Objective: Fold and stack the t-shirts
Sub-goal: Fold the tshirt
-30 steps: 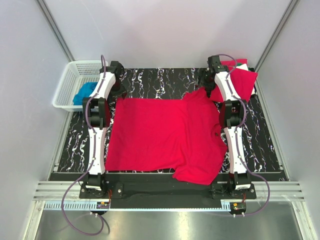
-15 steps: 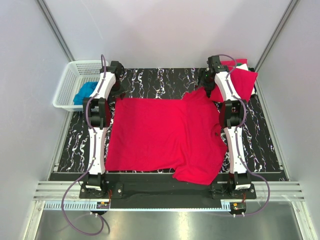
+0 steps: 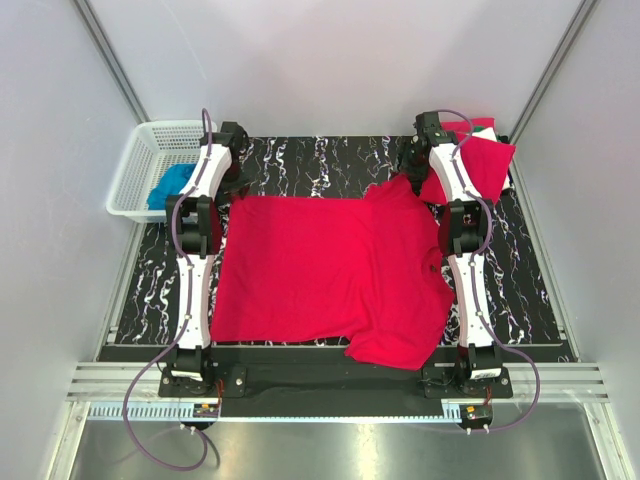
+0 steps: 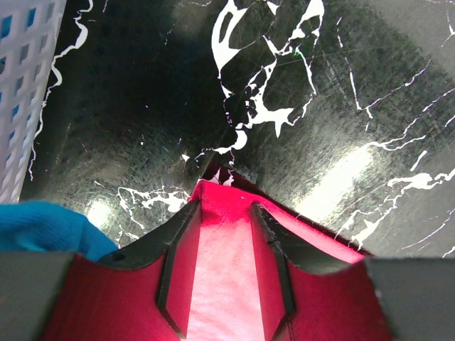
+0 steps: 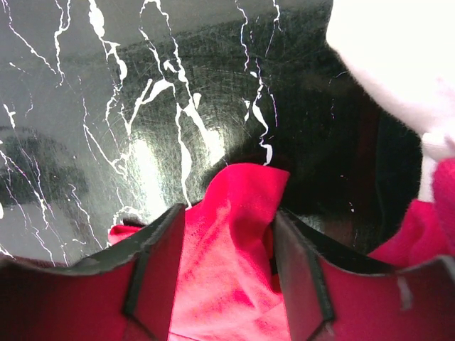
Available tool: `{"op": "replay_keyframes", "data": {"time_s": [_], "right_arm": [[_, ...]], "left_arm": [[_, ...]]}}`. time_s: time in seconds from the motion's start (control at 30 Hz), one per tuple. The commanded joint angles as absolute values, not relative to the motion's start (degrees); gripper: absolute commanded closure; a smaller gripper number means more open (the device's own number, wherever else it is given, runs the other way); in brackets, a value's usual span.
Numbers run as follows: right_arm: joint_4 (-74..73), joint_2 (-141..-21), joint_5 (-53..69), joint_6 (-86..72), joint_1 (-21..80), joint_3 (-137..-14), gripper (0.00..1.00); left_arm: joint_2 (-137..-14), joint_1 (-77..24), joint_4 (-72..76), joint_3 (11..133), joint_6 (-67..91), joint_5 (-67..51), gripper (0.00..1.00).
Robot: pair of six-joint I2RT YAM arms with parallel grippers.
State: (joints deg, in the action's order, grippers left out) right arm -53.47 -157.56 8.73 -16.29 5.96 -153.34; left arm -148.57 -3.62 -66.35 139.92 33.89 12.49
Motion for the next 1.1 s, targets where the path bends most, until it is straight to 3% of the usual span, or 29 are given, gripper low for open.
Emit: {"op": "replay_keyframes", "data": {"time_s": [0.0, 0.27, 0.47, 0.5, 0.6, 0.63, 0.67, 0.77, 0.9, 1.07], "right_arm": [[-55.1, -156.1, 9.4, -16.2, 6.6, -153.0, 0.44], [-55.2, -156.6, 8.5, -16.1, 6.6, -153.1, 0.49], [-55.5, -156.5, 6.7, -16.1, 6.6, -153.1, 0.67], [-55.5, -156.4, 6.0, -16.2, 6.6, -153.0, 0.76], [-55.5, -156.3, 5.0, -16.3, 6.6, -153.0, 0.88], [-55.6, -156.2, 4.7, -16.3, 6.6, -152.9, 0.98], [-55.7, -155.9, 4.3, -16.3, 6.5, -152.8, 1.00], [-55.6, -155.4, 3.2, -16.3, 6.6, -152.1, 1.00], [-55.8, -154.8, 2.0, -16.4, 6.5, -152.2, 1.00], [-55.8, -154.2, 2.1, -16.3, 6.6, -152.7, 1.00]], "left_arm": [[-148.8, -2.2, -64.6, 142.0, 32.5, 15.3, 0.61], [-148.3, -2.1, -63.8, 141.3, 32.0, 14.8, 0.61], [-148.0, -2.1, -63.6, 141.1, 31.8, 14.4, 0.61], [-148.0, -2.1, -63.5, 141.0, 31.8, 14.4, 0.61], [-147.8, -2.1, -63.2, 140.8, 31.6, 13.9, 0.62], [-147.7, -2.1, -62.9, 140.7, 31.5, 13.5, 0.64], [-147.6, -2.1, -62.8, 140.7, 31.3, 13.4, 0.71], [-147.1, -2.1, -62.1, 139.8, 30.9, 12.5, 0.75], [-146.2, -2.1, -61.1, 138.7, 30.1, 11.0, 0.93], [-145.5, -2.1, -60.4, 138.0, 29.4, 10.3, 0.97]]}}
